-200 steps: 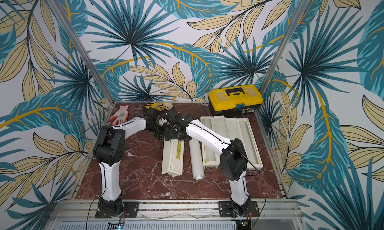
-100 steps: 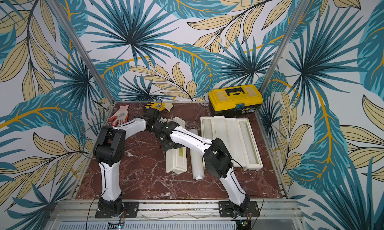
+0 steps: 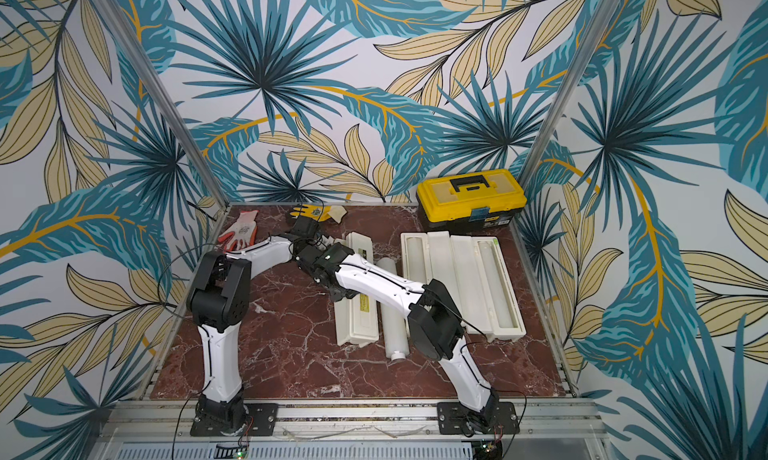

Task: Put plastic wrap rolls into dispensers
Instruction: Open the lid of the plastic wrap cutting box.

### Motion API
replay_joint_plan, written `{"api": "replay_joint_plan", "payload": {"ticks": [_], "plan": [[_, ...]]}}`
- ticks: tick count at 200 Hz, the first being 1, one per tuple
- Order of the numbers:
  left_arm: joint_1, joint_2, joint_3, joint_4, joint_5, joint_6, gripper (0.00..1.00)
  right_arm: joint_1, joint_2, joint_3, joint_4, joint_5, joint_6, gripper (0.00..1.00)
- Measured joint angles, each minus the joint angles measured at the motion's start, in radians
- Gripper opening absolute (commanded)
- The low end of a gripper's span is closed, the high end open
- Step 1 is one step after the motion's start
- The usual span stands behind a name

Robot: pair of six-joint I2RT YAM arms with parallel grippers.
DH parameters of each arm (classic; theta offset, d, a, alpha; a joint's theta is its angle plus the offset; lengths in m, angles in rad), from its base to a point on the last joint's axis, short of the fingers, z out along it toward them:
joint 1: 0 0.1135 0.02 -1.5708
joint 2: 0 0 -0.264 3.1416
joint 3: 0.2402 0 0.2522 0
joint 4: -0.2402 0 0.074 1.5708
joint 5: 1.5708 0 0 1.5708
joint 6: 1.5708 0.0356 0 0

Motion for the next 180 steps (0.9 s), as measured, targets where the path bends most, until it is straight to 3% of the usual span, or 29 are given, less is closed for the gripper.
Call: {"api": "replay_joint_plan", "payload": {"ticks": [42, 68, 82, 180], "plan": [[0.000, 0.000, -0.006, 0.001, 0.006, -0.002, 0.39, 0.000, -0.003, -0.002, -0.005, 0.011, 0.000, 0.70], [0.002, 0.000, -0.013, 0.006, 0.007, 0.008, 0.39, -0.005, -0.010, -0.006, 0.009, 0.017, 0.003, 0.93], [0.002, 0.000, -0.014, 0.006, 0.006, 0.015, 0.39, -0.012, -0.016, -0.018, 0.022, 0.006, 0.013, 0.99], [0.004, 0.000, -0.027, 0.007, 0.006, 0.027, 0.39, -0.137, -0.099, -0.173, 0.224, -0.238, 0.114, 0.99]]}}
